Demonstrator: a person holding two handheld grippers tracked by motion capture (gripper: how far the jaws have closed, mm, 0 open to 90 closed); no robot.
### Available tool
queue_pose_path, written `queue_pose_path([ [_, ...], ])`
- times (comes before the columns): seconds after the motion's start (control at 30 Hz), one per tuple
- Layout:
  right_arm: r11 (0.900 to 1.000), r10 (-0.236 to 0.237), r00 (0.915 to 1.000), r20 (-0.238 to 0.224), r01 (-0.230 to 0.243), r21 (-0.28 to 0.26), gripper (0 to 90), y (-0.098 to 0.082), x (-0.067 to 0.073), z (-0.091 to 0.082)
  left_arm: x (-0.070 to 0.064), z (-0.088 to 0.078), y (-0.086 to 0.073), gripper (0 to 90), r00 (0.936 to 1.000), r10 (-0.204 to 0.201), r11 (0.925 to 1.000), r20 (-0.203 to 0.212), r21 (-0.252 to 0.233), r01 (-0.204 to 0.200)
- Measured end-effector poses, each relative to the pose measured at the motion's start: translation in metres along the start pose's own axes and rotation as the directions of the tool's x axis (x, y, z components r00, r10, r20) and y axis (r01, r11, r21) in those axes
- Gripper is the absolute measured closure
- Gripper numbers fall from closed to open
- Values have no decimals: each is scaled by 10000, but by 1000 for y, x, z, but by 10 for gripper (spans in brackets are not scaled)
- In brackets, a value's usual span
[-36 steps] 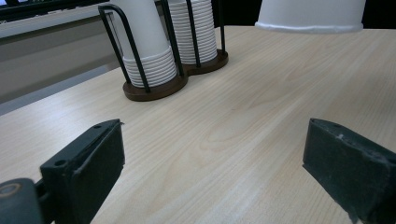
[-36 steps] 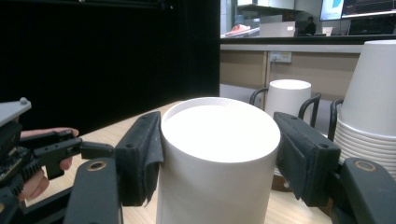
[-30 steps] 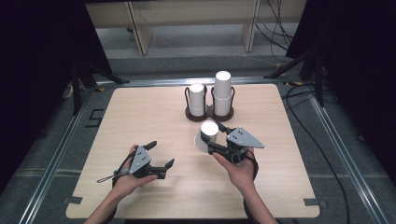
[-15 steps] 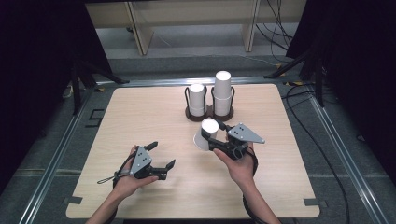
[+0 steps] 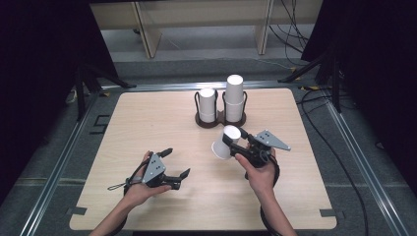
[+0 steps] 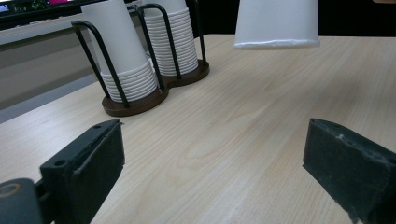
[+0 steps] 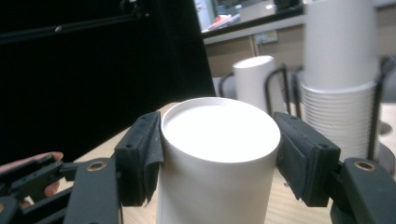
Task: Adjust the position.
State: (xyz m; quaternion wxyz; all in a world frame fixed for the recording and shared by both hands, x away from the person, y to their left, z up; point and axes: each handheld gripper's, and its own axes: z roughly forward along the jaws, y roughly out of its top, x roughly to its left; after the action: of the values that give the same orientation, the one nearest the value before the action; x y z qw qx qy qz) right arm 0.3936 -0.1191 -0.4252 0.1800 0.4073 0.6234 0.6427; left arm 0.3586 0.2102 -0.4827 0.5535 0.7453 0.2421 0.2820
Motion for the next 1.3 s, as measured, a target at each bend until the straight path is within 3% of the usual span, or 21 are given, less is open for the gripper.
queue_pose_path([
  [0.23, 9901, 1400, 9900, 177, -1399, -78, 360, -2, -18, -5, -1, 4, 1, 50, 10000, 4, 10000, 70, -44, -4],
  [0.27, 9836, 1802, 9834, 228, -1801, -45, 360, -2, -21, -5, 0, 4, 1, 50, 10000, 4, 10000, 57, -39, -3],
  [0.3, 9836, 1802, 9834, 228, -1801, -45, 360, -2, -21, -5, 0, 6, 0, 50, 10000, -51, 9998, 72, -177, 52],
  [0.33, 9806, 1961, 9803, 223, -1962, -16, 359, -2, -24, -5, 0, 4, 0, 50, 9999, -117, 9999, 56, 83, 116],
  [0.37, 9752, 2214, 9751, 120, -2213, -57, 360, -1, -26, -5, 0, 6, 0, 50, 10000, -48, 9998, 52, -179, 49],
  [0.53, 9359, 3521, 9358, -164, -3523, -78, 359, -1, -36, -1, 1, 7, 0, 50, 10000, -37, 9999, 12, -143, 37],
  [0.67, 9104, 4129, 9102, -323, -4135, -140, 360, -4, -44, 4, 0, 8, 2, 50, 10000, -10, 10000, 32, -46, 11],
  [0.7, 8981, 4392, 8978, -338, -4397, -78, 360, -4, -45, 5, 0, 8, 2, 50, 10000, 33, 10000, 43, 48, -34],
  [0.83, 8835, 4676, 8830, -393, -4684, -109, 360, -8, -54, 9, -1, 13, 3, 50, 9999, 10, 9999, 116, -128, -9],
  [0.87, 8508, 5249, 8501, -418, -5255, -26, 360, -7, -53, 9, -2, 15, 4, 50, 9999, 31, 9999, 124, -136, -29],
  [0.9, 8591, 5116, 8587, -305, -5118, 5, 360, -7, -56, 9, -2, 15, 5, 50, 9999, 68, 10000, 136, -3, -68],
  [0.97, 8413, 5399, 8411, -322, -5404, -104, 360, -9, -58, 10, -2, 18, 7, 51, 9997, 28, 10000, 252, -17, -27],
  [1.0, 8204, 5714, 8200, -328, -5718, -36, 360, -9, -58, 10, -3, 20, 8, 51, 9995, 10, 10000, 304, -83, -8],
  [1.03, 8213, 5702, 8208, -345, -5705, -5, 360, -9, -60, 10, -3, 22, 9, 51, 9994, 24, 9999, 339, -108, -20],
  [1.1, 8091, 5874, 8087, -315, -5877, -1, 360, -10, -62, 10, -4, 25, 11, 50, 9992, 28, 10000, 396, -38, -27],
  [1.13, 8078, 5887, 8076, -354, -5893, -94, 360, -11, -64, 10, -4, 28, 11, 50, 9990, -27, 9999, 437, -147, 33],
  [1.17, 7895, 6131, 7889, -412, -6137, -8, 360, -11, -63, 9, -4, 29, 12, 49, 9989, -48, 9999, 472, -102, 53],
  [1.2, 7940, 6073, 7936, -373, -6079, -69, 360, -12, -65, 10, -4, 32, 13, 49, 9987, -51, 9998, 507, -192, 61],
  [1.23, 7883, 6145, 7878, -432, -6152, -54, 360, -13, -67, 10, -4, 34, 14, 48, 9987, -71, 10000, 497, -40, 73],
  [1.27, 7911, 6105, 7910, -388, -6114, -168, 360, -14, -68, 11, -5, 37, 14, 41, 9987, -116, 9999, 505, -108, 122],
  [1.3, 7880, 6144, 7879, -404, -6154, -179, 360, -14, -69, 11, -6, 39, 15, 32, 9985, -126, 9999, 524, -26, 127],
])
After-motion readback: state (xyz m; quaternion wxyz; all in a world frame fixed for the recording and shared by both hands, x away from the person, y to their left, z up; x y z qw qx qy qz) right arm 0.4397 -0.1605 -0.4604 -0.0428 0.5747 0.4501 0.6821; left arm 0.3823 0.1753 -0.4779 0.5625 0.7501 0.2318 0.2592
